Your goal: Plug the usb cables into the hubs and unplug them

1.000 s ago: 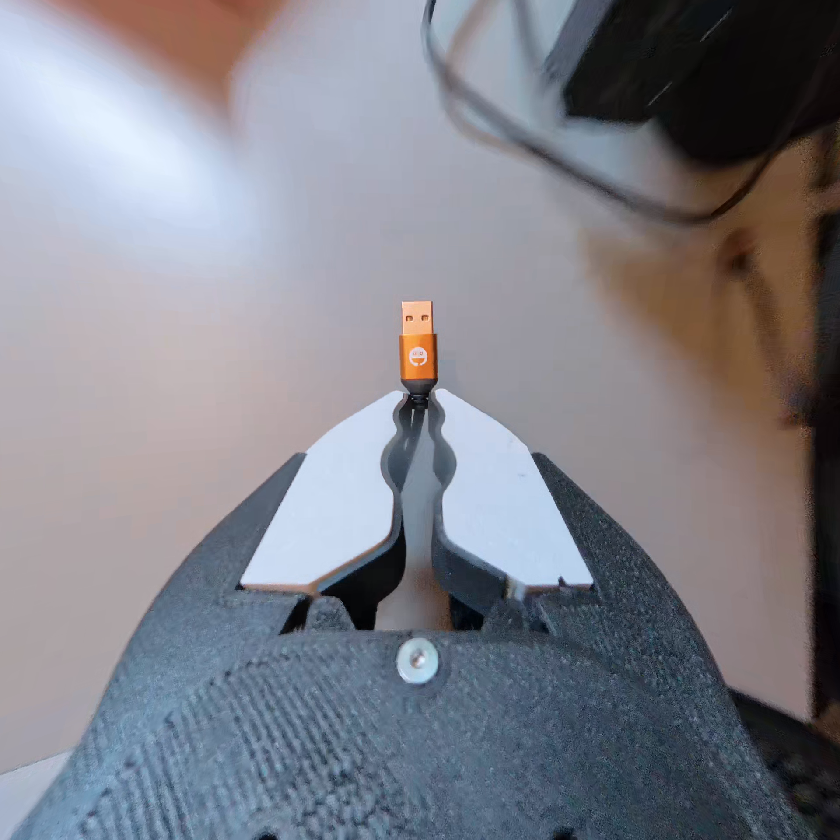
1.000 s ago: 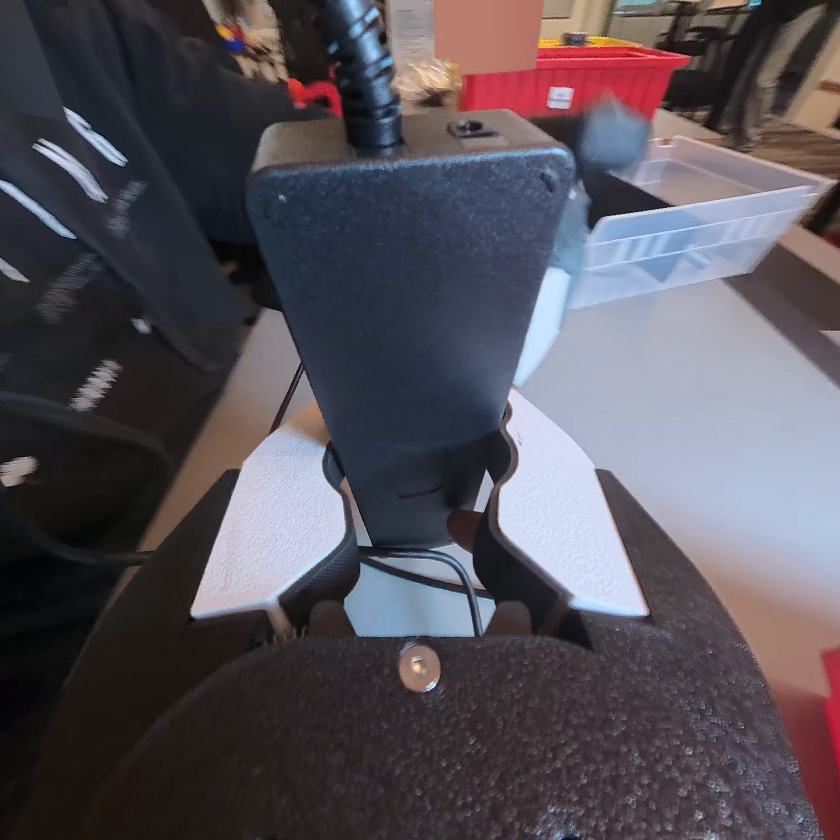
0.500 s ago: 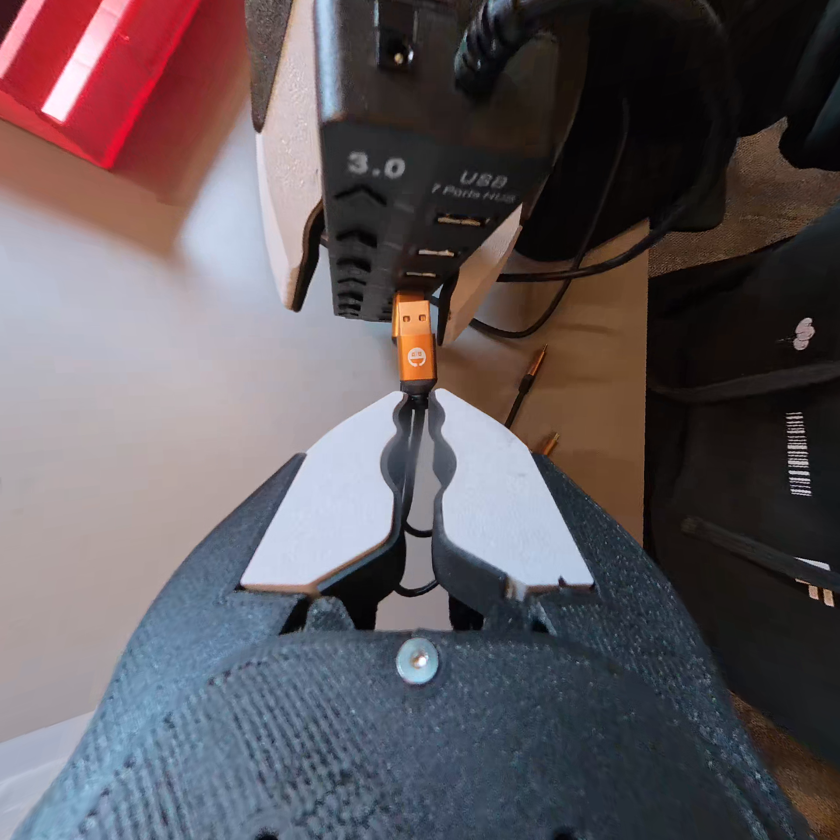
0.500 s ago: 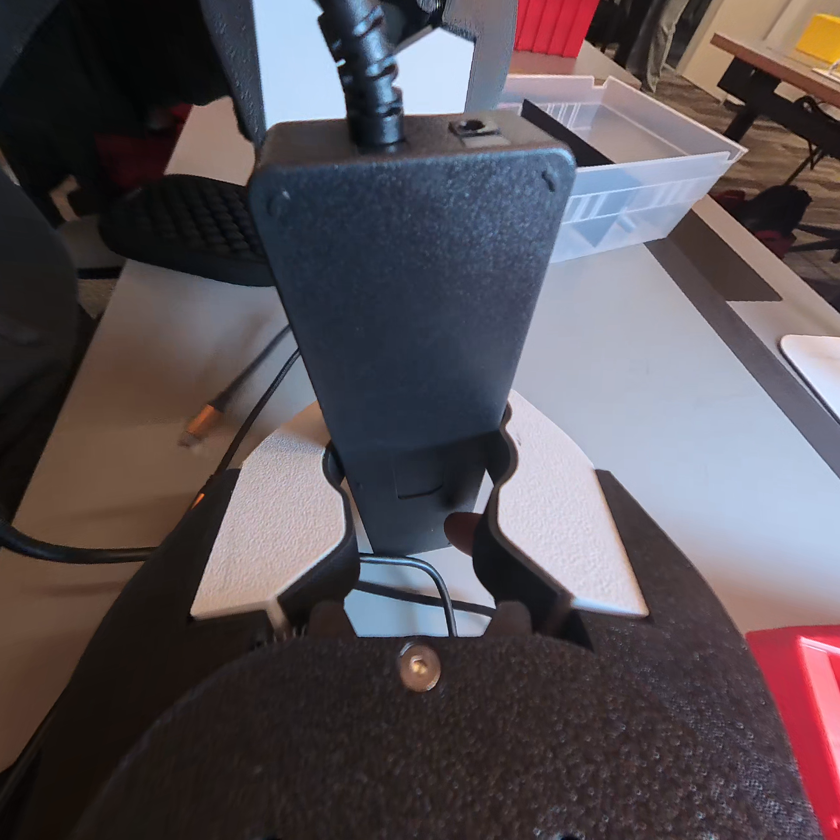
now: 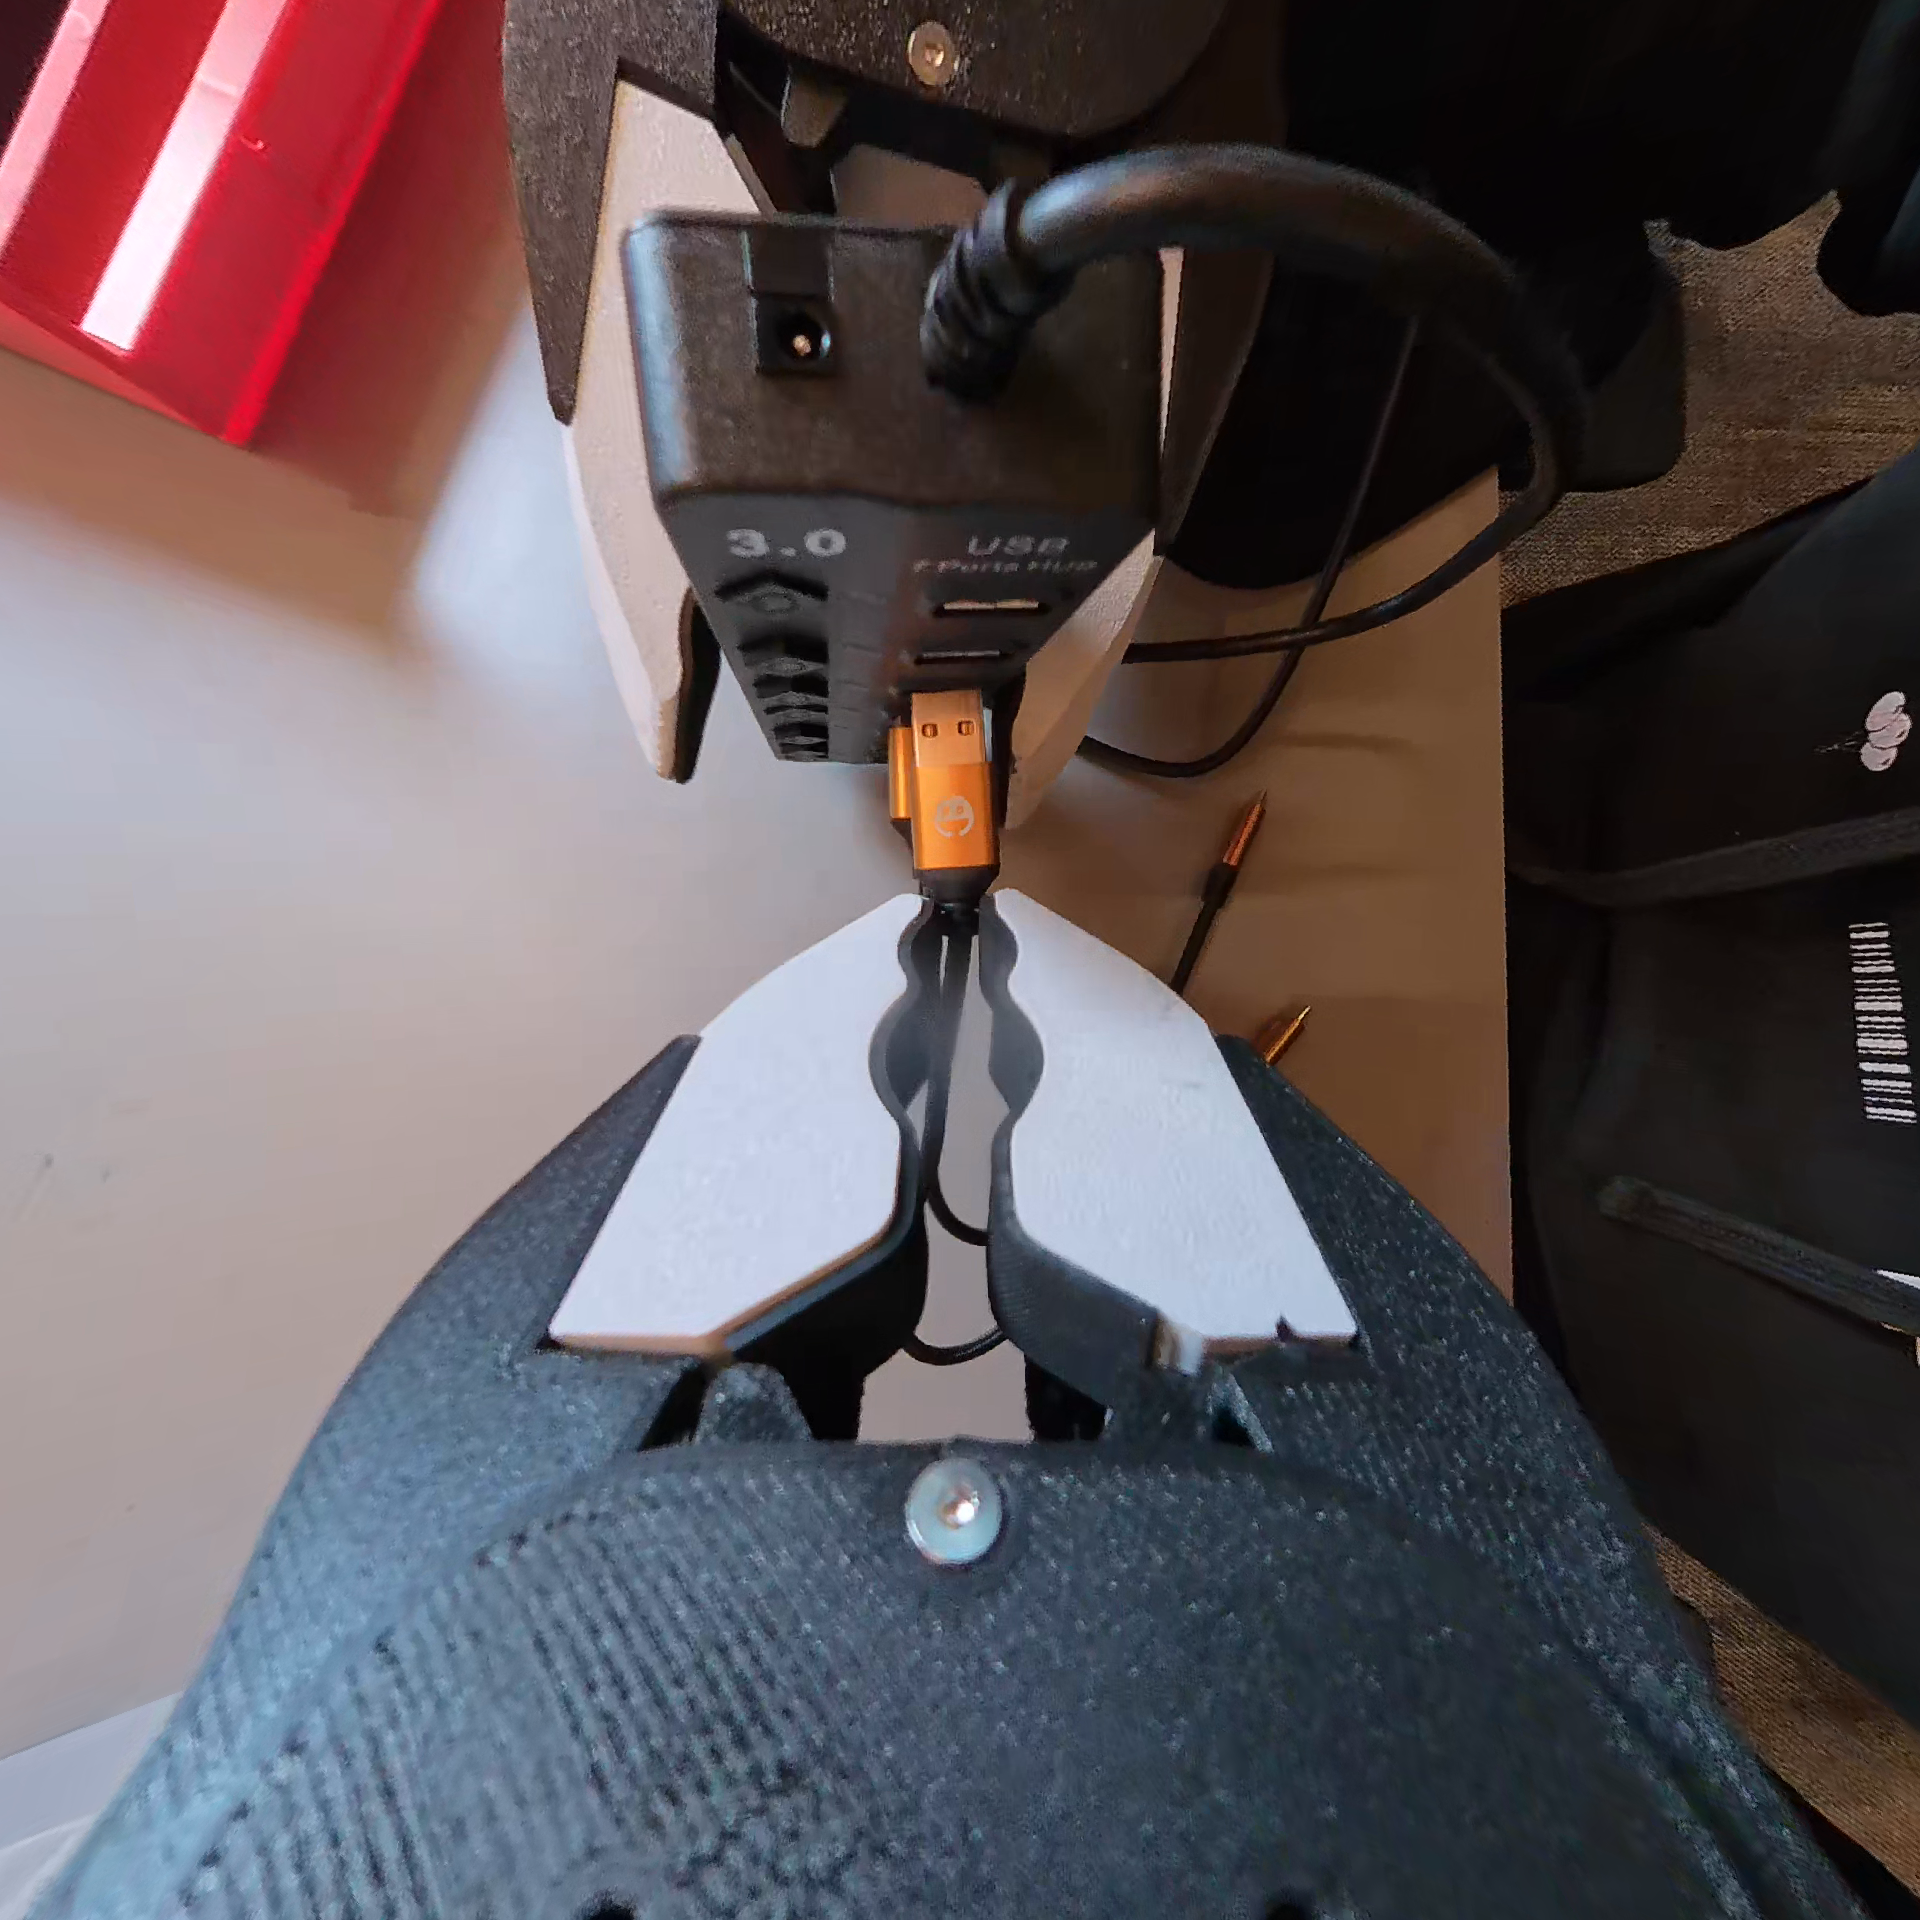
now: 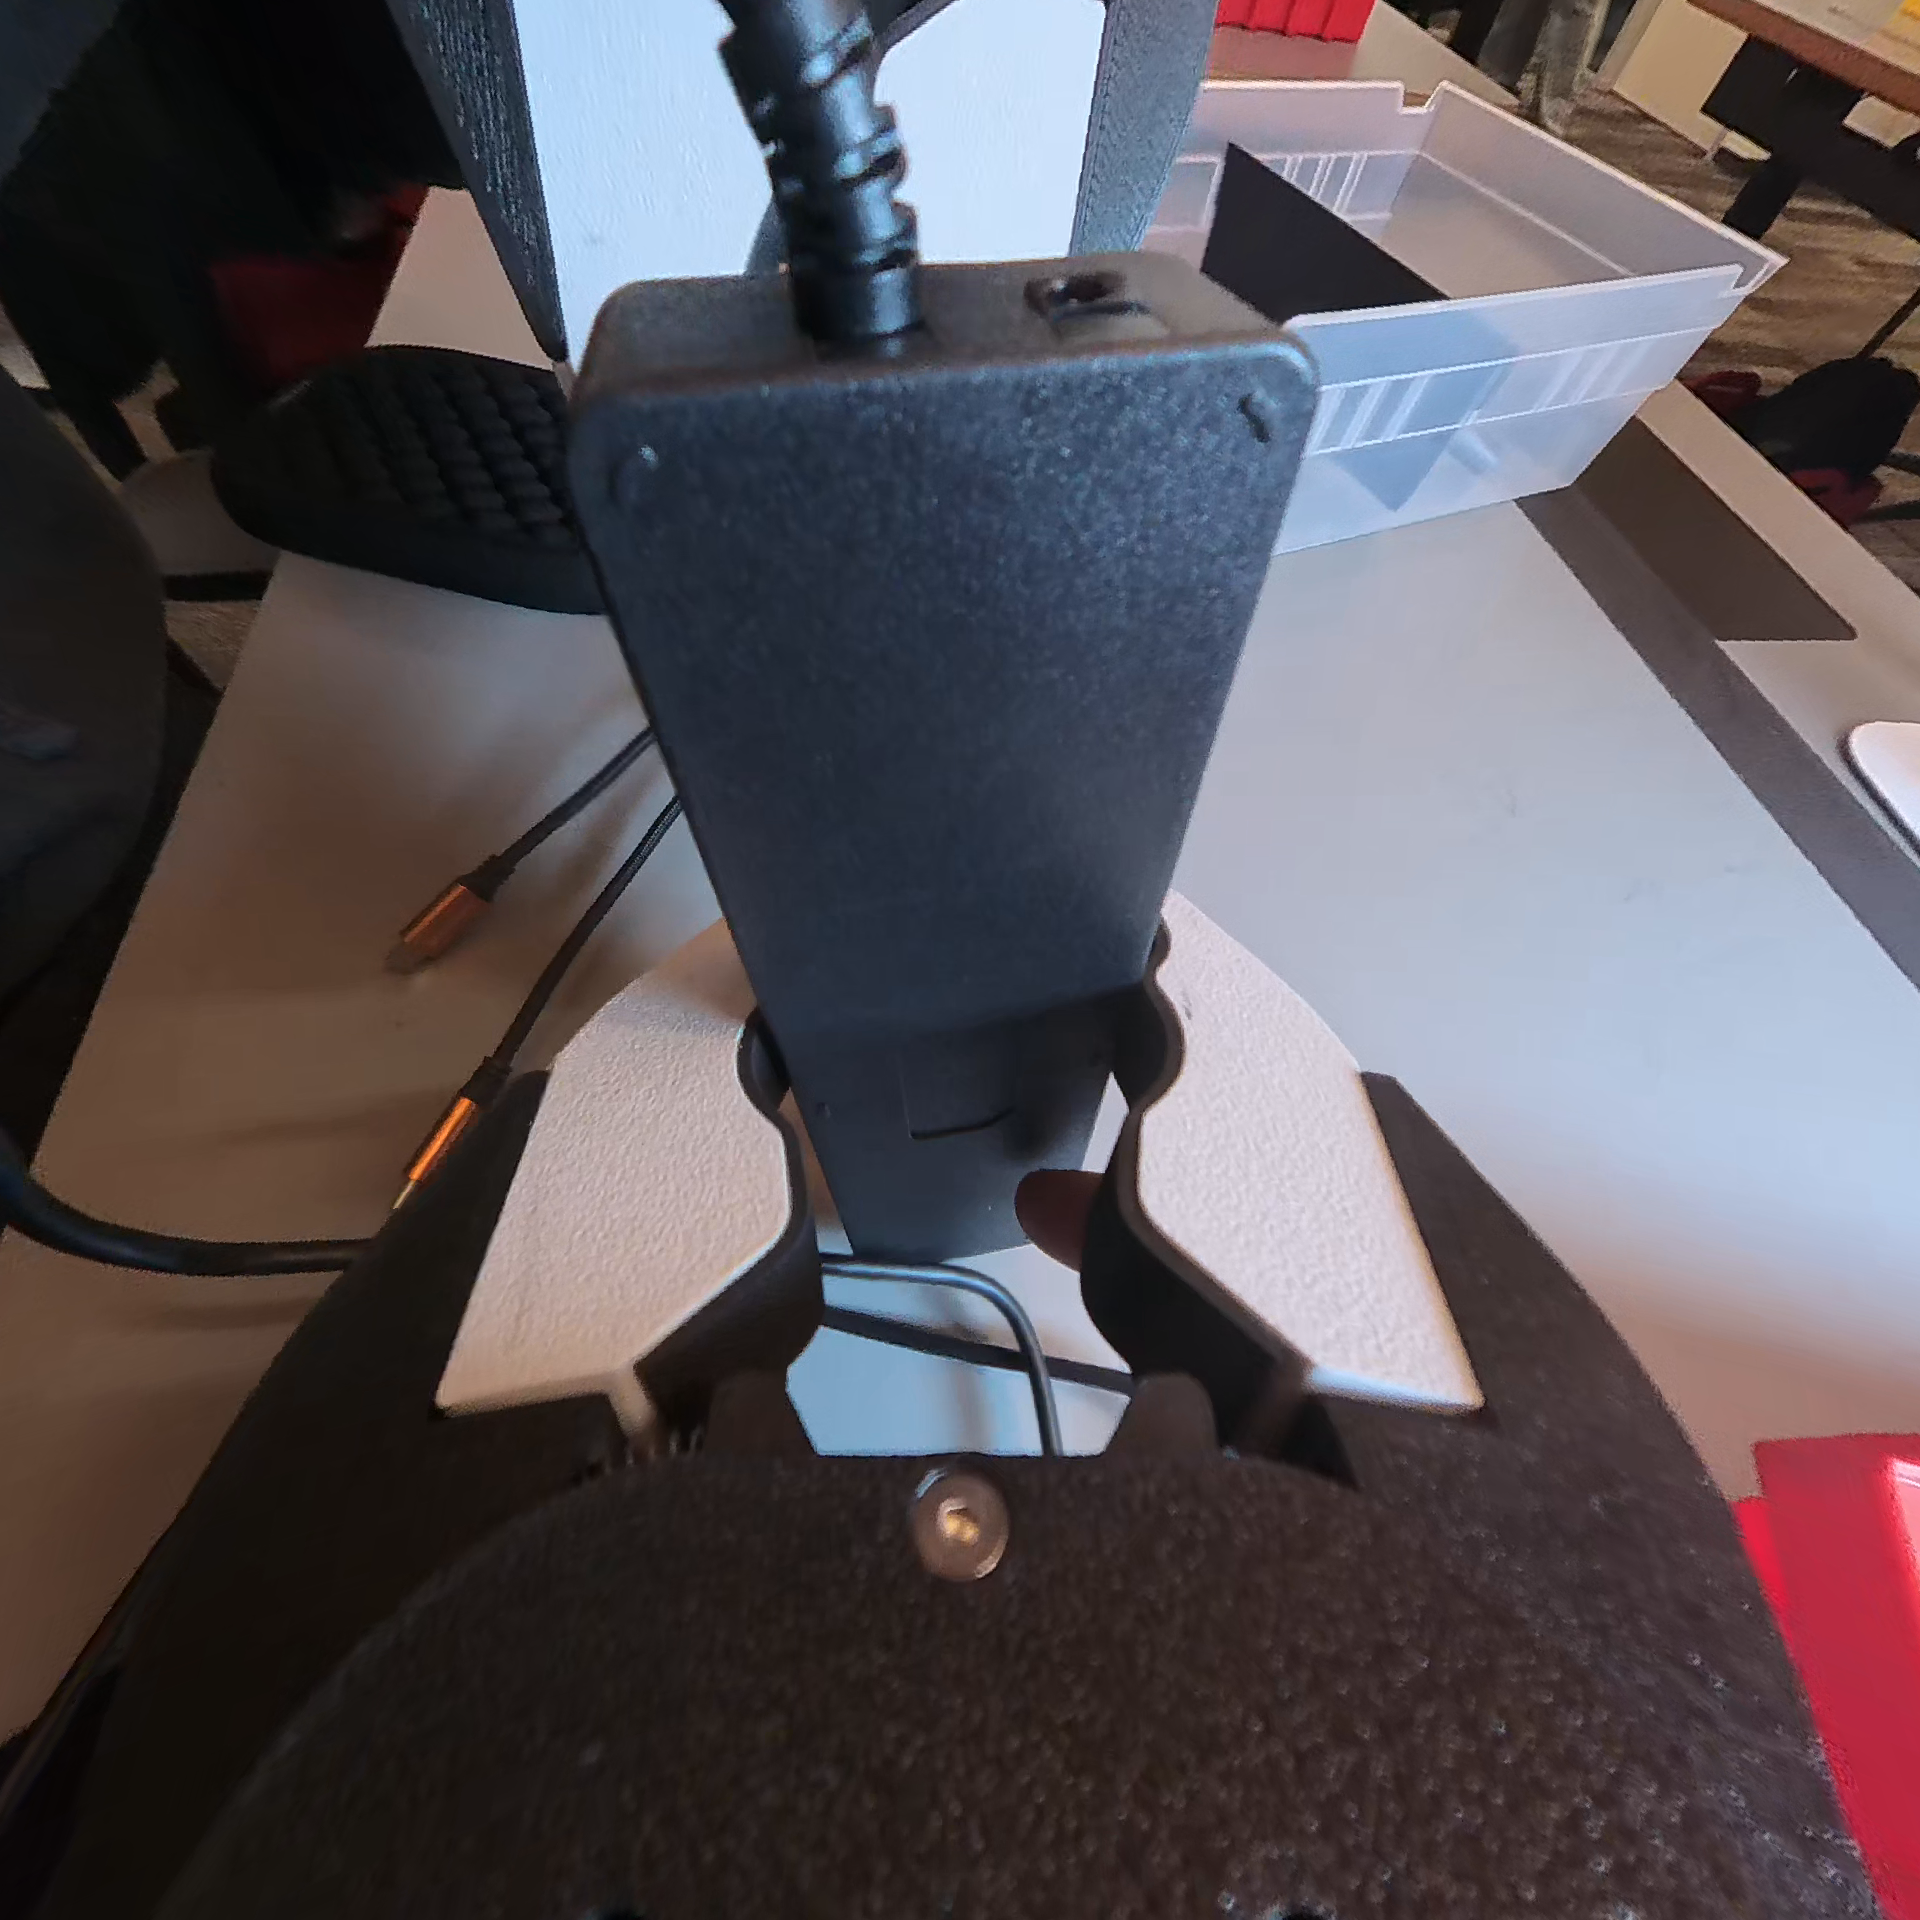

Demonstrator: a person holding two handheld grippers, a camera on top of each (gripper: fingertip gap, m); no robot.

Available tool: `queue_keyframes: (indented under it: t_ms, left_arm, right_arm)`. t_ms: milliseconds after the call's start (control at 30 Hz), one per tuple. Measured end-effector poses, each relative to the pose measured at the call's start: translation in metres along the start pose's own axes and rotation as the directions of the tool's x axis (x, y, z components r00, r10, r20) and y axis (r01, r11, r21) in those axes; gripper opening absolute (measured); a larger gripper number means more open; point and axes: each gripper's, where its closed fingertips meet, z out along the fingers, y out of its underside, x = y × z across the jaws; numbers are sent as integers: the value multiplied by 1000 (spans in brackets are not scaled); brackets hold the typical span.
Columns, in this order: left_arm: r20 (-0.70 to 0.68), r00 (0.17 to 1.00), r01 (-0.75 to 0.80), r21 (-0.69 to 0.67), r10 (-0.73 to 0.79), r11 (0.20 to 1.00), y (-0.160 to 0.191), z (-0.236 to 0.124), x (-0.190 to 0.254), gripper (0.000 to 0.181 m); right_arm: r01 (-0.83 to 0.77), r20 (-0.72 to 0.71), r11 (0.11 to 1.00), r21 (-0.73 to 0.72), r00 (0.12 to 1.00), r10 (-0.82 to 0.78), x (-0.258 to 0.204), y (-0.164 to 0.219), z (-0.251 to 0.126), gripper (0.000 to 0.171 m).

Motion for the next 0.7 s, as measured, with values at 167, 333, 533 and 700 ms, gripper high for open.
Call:
queue_keyframes:
  t_ms: [167,333,533,700]
  left_arm:
    - [36,999,-37,28,36,999,-3,0,1,7]
    - [31,998,-53,-2,53,999,0,2,4,7]
    - [-29,996,-84,-122,81,989,7,-3,13,7]
    - [-93,995,-55,-92,46,994,-1,-12,20,7]
  right_arm:
    - [-40,55,999,19,998,39,-6,-2,0,62]
    - [-43,77,998,-45,996,46,-12,6,5,61]
    - [-44,98,994,-102,994,54,-19,5,9,61]
    - [-42,77,986,-162,996,55,-20,10,12,61]
